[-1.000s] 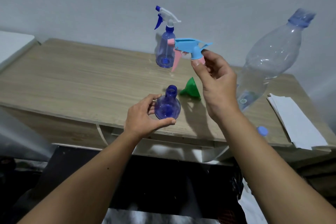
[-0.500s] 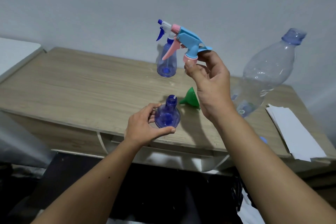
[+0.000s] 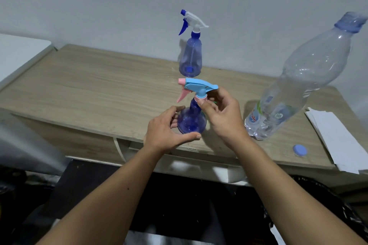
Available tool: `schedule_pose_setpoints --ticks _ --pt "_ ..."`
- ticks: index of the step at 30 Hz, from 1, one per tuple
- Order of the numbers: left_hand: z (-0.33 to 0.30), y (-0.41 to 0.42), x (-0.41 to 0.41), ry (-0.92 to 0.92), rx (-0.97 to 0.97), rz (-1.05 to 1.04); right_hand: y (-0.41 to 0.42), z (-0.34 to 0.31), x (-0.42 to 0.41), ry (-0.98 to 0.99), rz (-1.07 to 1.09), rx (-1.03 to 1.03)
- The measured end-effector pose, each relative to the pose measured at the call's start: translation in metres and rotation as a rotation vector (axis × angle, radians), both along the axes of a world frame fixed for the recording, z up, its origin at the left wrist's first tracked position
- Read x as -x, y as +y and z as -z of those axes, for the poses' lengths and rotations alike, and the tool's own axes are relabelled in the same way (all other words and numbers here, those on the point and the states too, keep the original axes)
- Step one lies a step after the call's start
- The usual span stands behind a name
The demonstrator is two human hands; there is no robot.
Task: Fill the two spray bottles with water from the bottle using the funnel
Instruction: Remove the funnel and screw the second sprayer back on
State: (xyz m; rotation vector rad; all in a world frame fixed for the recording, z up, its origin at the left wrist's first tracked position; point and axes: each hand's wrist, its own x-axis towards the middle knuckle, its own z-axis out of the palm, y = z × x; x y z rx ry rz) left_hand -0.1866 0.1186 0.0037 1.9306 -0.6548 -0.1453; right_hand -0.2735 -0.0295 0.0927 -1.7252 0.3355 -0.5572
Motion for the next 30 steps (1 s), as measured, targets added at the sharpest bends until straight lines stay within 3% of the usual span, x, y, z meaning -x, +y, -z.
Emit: schedule_pose_setpoints --ticks 20,30 --pt "0.003 0.001 -0.002 -0.041 -0.022 0.008 0.008 0.012 -0.001 -0.041 0.047 -0.198" --pt "0.003 0.002 -0.002 -0.060 -0.045 0.007 0.009 0.017 -0.007 -0.035 0.063 -0.128"
